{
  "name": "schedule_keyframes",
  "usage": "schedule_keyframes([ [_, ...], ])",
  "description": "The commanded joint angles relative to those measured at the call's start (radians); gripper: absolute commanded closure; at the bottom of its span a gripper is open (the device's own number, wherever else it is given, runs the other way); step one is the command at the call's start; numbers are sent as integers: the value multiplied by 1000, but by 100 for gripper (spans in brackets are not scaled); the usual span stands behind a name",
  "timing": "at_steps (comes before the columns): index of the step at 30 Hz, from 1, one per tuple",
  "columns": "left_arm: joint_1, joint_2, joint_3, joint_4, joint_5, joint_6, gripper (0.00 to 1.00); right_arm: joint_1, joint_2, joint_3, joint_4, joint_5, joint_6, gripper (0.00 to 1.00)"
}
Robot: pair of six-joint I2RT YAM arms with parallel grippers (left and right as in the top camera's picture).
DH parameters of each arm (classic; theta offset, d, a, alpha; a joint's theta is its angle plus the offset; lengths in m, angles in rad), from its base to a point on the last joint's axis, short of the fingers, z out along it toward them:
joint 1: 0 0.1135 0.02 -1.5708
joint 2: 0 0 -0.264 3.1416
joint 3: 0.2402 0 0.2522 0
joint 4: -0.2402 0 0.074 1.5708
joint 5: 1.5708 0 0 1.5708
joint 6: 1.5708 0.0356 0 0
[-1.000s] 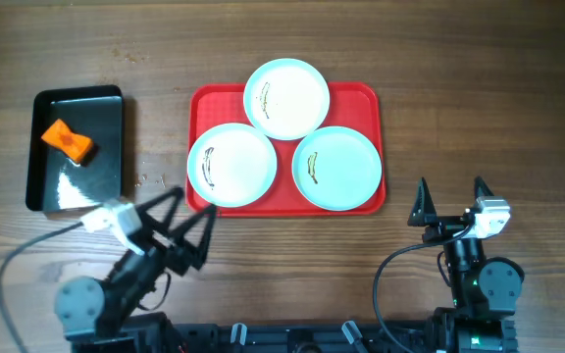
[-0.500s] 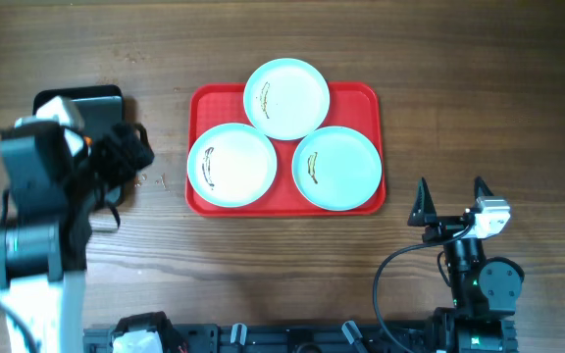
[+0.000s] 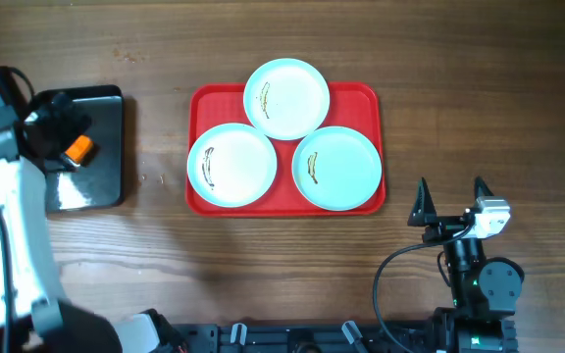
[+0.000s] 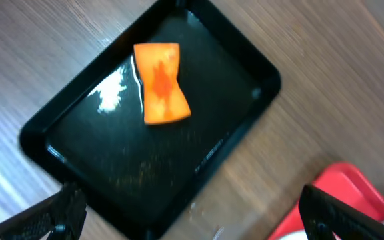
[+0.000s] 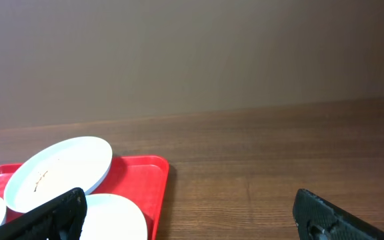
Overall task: Clean dirty plates on tray and stack at the side
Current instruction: 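Move the left gripper over the orange sponge in the black tray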
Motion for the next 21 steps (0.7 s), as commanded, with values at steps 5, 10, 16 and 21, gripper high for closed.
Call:
schedule_keyframes([
  [5,41,156,21,122,-38,-10,0,-4,-5,-1,5,11,10,0],
  [10,44,259,21,186,-68,-10,4,-4,-5,-1,5,11,10,0],
  [16,44,378,21,238,-68,-29,34,-4,-5,-1,5,11,10,0],
  [21,45,452,21,275,-72,-29,36,-4,-5,-1,5,11,10,0],
])
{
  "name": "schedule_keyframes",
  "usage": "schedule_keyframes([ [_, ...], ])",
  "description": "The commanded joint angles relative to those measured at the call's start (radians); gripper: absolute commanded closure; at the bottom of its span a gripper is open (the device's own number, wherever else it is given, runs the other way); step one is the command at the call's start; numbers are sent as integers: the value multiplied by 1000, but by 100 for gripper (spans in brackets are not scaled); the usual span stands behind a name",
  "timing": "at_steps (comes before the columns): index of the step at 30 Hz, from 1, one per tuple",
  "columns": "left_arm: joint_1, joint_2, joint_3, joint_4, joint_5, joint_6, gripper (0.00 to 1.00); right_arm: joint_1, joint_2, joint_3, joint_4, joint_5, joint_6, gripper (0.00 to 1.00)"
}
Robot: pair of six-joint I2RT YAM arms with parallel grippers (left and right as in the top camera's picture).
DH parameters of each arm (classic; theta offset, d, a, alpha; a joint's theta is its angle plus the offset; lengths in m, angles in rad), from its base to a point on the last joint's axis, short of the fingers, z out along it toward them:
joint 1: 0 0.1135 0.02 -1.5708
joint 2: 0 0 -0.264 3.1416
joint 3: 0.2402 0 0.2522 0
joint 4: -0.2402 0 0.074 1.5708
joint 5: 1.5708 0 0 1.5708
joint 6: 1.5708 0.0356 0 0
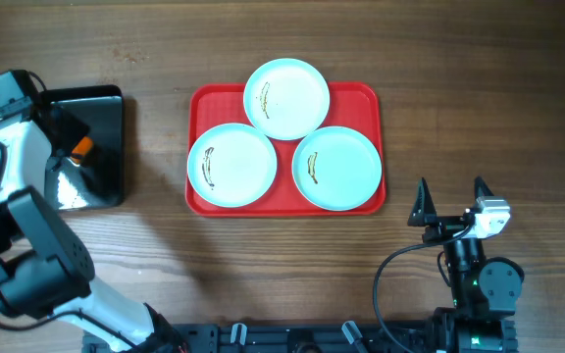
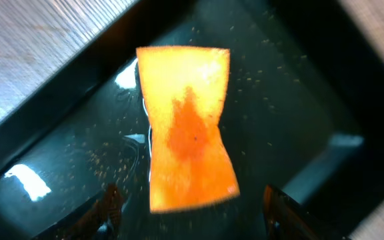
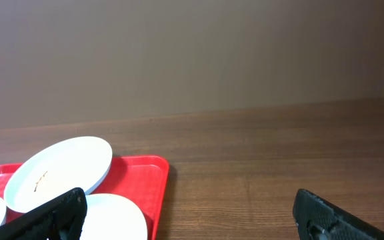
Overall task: Clean dirty plates on tray and stack at the side
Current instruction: 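Move the left gripper over the orange sponge in the black tray, then lower the left gripper and close it on the orange sponge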
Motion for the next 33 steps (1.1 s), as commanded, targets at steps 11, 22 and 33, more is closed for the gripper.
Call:
schedule_keyframes([
  [11,8,120,21,109,-20,-11,23,-4,-5,-1,5,11,10,0],
  [22,8,181,20,92,-20,-8,39,-4,-5,-1,5,11,10,0],
  [33,8,171,20,8,-19,-8,96,-4,-5,-1,5,11,10,0],
])
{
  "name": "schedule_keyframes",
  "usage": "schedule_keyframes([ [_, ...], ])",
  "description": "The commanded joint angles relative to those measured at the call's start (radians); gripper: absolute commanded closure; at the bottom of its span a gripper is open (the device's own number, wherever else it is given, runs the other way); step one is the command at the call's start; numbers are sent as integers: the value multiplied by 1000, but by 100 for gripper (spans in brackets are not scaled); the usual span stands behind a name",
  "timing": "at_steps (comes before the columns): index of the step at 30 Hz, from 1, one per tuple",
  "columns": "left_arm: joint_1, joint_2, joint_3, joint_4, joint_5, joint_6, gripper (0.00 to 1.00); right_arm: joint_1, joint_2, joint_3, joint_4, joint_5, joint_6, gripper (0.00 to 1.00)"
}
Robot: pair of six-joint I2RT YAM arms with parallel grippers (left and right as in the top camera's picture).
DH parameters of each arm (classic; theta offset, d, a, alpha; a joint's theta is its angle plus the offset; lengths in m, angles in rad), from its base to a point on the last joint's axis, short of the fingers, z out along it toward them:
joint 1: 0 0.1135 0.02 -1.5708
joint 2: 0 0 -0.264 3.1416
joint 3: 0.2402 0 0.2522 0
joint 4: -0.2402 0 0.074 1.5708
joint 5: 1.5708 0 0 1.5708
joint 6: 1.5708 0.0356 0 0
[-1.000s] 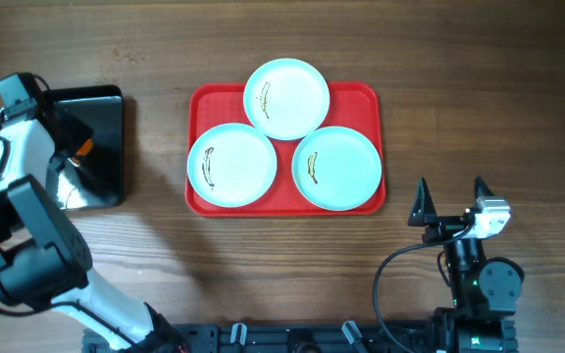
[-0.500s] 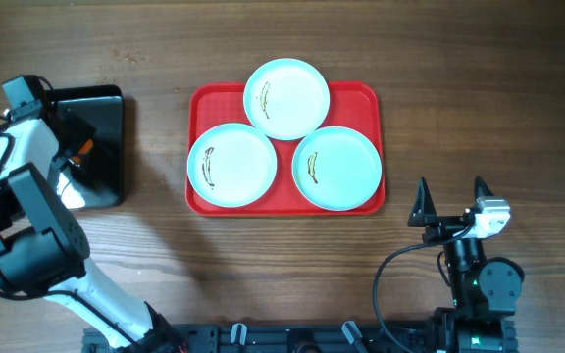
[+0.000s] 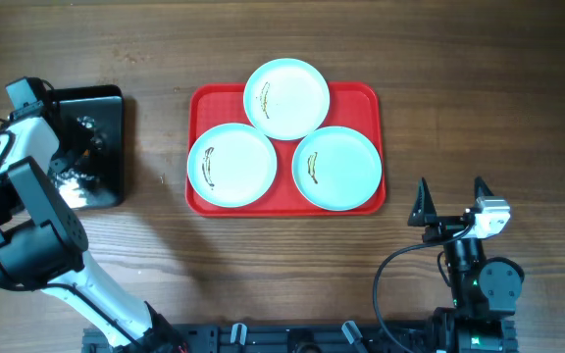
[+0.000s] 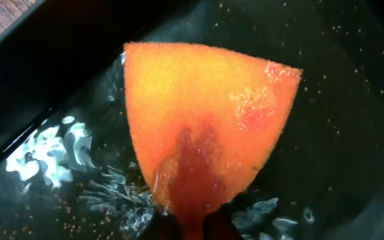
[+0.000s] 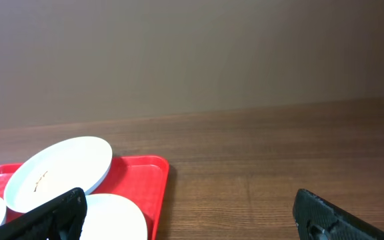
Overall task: Clean dirty plates on tray and stack at the side
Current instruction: 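Lower the left gripper and close it on the orange sponge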
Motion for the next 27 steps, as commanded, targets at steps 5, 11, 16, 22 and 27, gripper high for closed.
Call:
schedule_keyframes([
  [5,6,-37,-4,-116,35,4,96,-4,-5,-1,6,11,10,0],
  [11,6,-123,-4,-140,223,4,96,-4,-5,-1,6,11,10,0],
  [16,6,-130,-4,-144,282,4,47,-4,-5,-1,6,11,10,0],
  [22,6,-130,-4,-128,180,4,14,-4,-5,-1,6,11,11,0],
  [27,6,-129,-4,-94,71,4,20,-4,-5,-1,6,11,10,0],
])
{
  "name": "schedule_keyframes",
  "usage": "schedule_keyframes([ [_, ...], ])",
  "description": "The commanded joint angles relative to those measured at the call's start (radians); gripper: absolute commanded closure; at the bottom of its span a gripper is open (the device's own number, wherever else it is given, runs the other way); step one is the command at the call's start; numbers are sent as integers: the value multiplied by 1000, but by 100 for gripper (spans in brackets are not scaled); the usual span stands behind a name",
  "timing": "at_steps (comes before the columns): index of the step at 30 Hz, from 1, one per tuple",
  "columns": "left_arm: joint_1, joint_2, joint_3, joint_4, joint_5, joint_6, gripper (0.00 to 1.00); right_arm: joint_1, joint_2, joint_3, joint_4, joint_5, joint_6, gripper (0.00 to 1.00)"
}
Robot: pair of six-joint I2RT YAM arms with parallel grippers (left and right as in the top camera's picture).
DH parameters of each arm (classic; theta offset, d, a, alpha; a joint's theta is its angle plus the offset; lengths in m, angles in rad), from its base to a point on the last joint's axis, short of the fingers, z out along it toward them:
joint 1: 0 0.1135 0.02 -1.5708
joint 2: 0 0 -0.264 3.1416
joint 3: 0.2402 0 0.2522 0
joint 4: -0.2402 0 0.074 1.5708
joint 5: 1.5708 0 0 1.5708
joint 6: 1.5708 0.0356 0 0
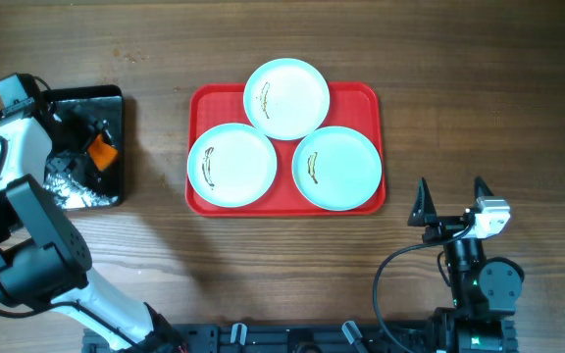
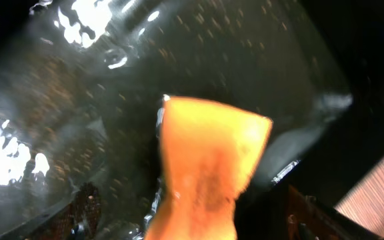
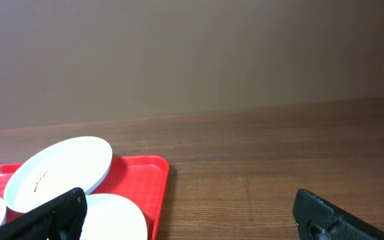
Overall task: Clean dirty plates on tray and stack at the side
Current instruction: 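Lower the left gripper and close it on the orange sponge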
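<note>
An orange sponge (image 2: 205, 160) sits in the wet black tray (image 1: 86, 91) at the table's left; overhead the sponge (image 1: 99, 150) shows tilted. My left gripper (image 2: 193, 203) is low over it and open, one finger on each side with a gap to the sponge. Three white plates with brown streaks lie on the red tray (image 1: 366, 93): one at the back (image 1: 286, 98), one front left (image 1: 232, 165), one front right (image 1: 337, 168). My right gripper (image 1: 451, 191) stands open near the front right, holding nothing.
Water glints and ripples in the black tray. Bare wooden table lies between the two trays and right of the red tray (image 3: 159, 173). The right wrist view shows the back plate (image 3: 59, 163) and wood beyond.
My left gripper was pinched on the sponge's lower end close over the water. Now its fingers are spread apart, the camera is higher, and the sponge shows overhead. The right arm has not moved.
My left gripper hung open above the black tray with the sponge lying flat in it. It was then lower, open round the sponge. After that it was shut on the sponge in the water. Now it is open again. Plates and right arm stayed put.
</note>
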Motion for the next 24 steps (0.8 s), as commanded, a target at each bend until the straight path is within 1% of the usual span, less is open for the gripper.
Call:
schedule_keyframes([
  [1,4,-13,-4,40,-98,5,22,-4,-5,-1,6,11,10,0],
  [6,4,27,-4,103,-82,7,23,-4,-5,-1,6,11,10,0],
  [10,3,75,-4,140,8,84,20,-4,-5,-1,6,11,10,0],
  [15,0,93,-4,167,64,84,18,-4,-5,-1,6,11,11,0],
  [21,-19,95,-4,176,56,84,18,-4,-5,-1,6,11,10,0],
  [24,-24,115,-4,172,5,85,20,-4,-5,-1,6,11,10,0],
])
